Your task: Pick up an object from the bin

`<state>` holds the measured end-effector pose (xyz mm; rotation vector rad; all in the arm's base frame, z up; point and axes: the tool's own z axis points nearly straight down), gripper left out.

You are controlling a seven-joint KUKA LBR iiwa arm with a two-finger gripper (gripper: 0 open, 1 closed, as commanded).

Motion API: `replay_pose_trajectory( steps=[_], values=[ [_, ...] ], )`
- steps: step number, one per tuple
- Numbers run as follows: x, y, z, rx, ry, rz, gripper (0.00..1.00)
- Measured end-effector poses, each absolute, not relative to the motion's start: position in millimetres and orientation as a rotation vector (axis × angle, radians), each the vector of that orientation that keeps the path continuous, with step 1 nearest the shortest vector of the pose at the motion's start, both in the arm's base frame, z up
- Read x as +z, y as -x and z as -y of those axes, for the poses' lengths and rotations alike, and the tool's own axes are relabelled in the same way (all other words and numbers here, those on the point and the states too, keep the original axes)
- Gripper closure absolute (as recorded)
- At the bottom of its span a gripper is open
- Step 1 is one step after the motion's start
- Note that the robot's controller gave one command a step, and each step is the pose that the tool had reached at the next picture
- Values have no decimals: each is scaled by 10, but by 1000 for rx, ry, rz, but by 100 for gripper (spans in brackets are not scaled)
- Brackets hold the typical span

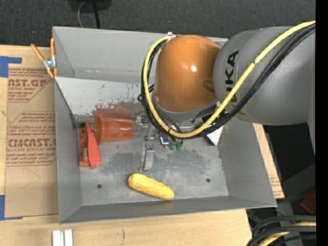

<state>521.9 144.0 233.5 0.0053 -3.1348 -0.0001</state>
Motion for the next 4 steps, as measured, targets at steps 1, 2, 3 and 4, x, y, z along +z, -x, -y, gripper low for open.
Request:
replay_pose_trajectory(
  steps=[1,2,3,4],
  values=[
    [2382,-5234,-1432,-2,-2,3143,0],
    [1989,-5060,-1055,-4,-102,3144,0],
    [1475,-5000,-921,-2,46,3143,0],
    [1180,-4951,-1076,-3,374,3118,0]
  ],
)
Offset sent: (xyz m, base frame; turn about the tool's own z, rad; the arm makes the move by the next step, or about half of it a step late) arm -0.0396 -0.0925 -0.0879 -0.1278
